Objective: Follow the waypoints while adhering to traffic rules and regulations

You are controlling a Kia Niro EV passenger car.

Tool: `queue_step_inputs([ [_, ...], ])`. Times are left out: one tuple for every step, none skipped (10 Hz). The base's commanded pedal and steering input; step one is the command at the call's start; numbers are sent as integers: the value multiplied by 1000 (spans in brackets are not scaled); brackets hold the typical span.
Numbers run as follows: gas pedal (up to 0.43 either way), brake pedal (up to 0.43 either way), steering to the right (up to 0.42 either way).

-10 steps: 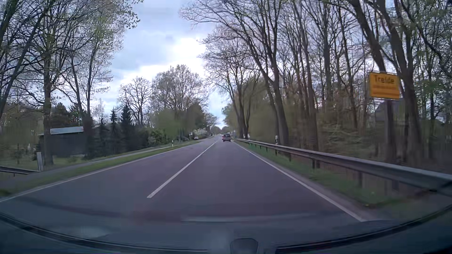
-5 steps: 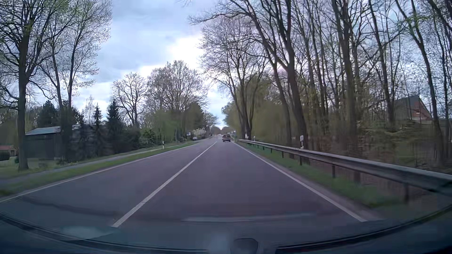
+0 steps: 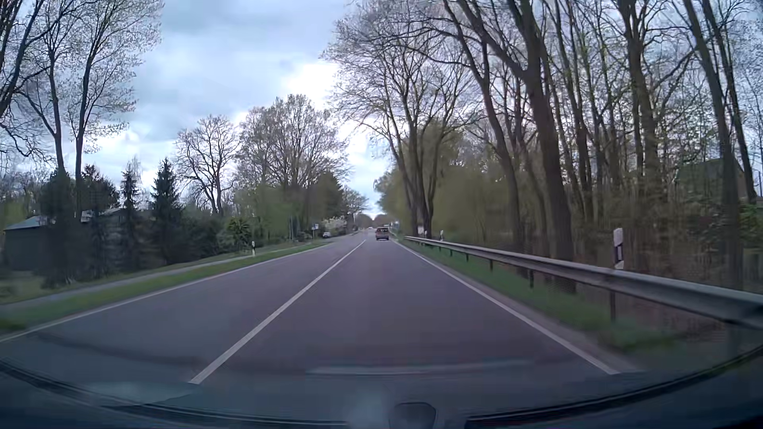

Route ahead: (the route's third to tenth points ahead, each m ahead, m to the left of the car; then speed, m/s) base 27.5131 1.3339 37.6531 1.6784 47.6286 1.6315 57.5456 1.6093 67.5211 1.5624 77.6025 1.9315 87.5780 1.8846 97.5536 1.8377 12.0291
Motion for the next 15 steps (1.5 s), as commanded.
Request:
queue_step_inputs([
  [59,0,-3],
  [59,0,-3],
  [59,0,-3],
  [59,0,-3],
  [59,0,-3],
  [67,0,-3],
  [67,0,-3],
  [67,0,-3],
  [67,0,-3],
  [67,0,-3],
  [67,0,-3],
  [67,0,-3],
  [67,0,-3],
  [67,0,-3],
  [67,0,-3],
])
